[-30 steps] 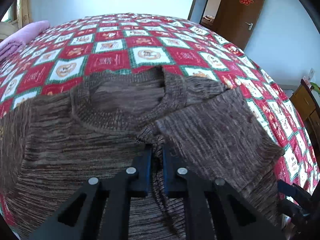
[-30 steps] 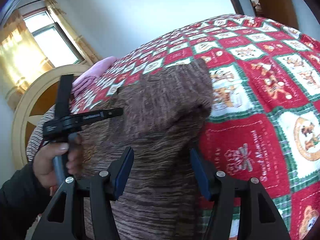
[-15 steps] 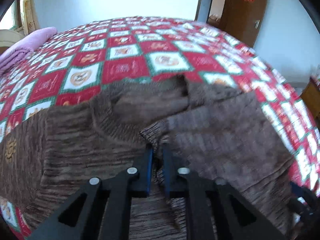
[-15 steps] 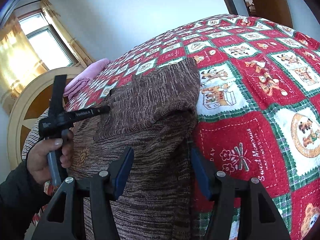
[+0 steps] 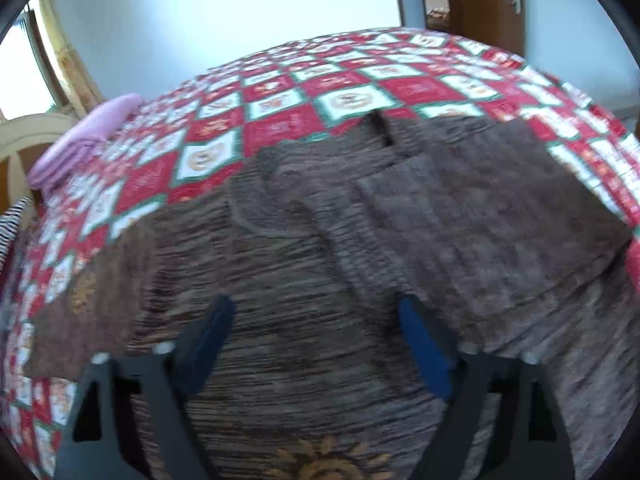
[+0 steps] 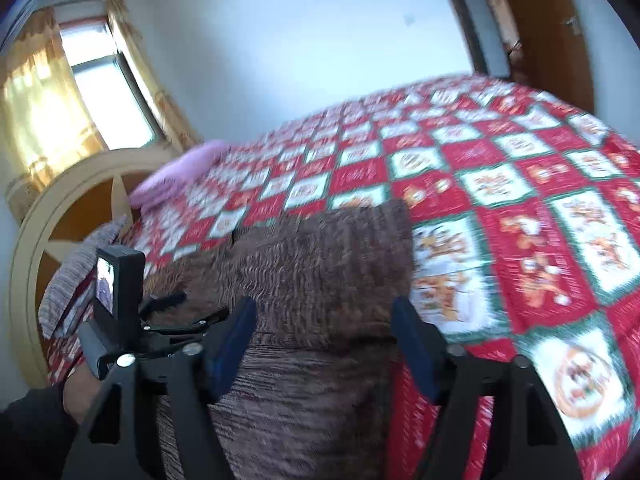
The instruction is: Fold small clothes
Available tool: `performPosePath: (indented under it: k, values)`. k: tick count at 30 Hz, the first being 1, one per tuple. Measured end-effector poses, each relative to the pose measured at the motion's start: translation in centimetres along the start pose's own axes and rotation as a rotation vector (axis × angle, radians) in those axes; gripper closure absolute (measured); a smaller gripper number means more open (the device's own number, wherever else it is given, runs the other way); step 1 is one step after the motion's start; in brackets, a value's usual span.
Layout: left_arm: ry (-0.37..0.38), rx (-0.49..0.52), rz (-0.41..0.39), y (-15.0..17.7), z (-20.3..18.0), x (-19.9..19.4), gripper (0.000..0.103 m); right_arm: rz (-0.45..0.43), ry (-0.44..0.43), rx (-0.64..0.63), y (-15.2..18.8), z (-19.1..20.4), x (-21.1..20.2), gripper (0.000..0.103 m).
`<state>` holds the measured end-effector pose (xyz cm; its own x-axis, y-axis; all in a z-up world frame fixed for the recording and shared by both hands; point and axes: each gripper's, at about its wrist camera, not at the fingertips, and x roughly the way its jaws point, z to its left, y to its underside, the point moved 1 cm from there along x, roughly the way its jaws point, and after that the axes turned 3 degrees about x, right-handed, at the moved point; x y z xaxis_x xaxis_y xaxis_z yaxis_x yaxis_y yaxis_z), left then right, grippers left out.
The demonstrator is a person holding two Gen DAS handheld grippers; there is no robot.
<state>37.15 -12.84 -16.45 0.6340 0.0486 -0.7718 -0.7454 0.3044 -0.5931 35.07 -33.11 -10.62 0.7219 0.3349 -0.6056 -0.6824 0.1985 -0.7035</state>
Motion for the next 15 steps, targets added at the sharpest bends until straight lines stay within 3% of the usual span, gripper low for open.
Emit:
performPosePath:
  k: [2, 4, 8, 13, 15]
  values:
    - [0.0, -0.002, -0.005, 0.3, 0.6, 0.4, 0.003, 0.093, -0.012, -0.015, 0.0, 0.3, 2.8, 0.031]
    - [0.032, -0.055, 0.003, 0.8, 1.9, 0.8, 0.002, 0.245, 0.0, 0.01, 1.5, 0.2, 6.5, 0.03]
    - [0.087, -0.134, 0.018, 1.7, 4.0, 0.3, 0.004, 0.226, 0.074, -0.163, 2.7, 3.4, 6.2, 0.029]
    - [0.137, -0.251, -0.004, 4.2, 9.0, -1.8, 0.004, 0.174, 0.048, -0.2, 1.1, 7.0, 6.2, 0.029]
    - [0.117, -0.302, -0.012, 5.0, 11.6, -2.5, 0.004, 0.19, 0.025, -0.223, 0.7, 8.8, 7.4, 0.029]
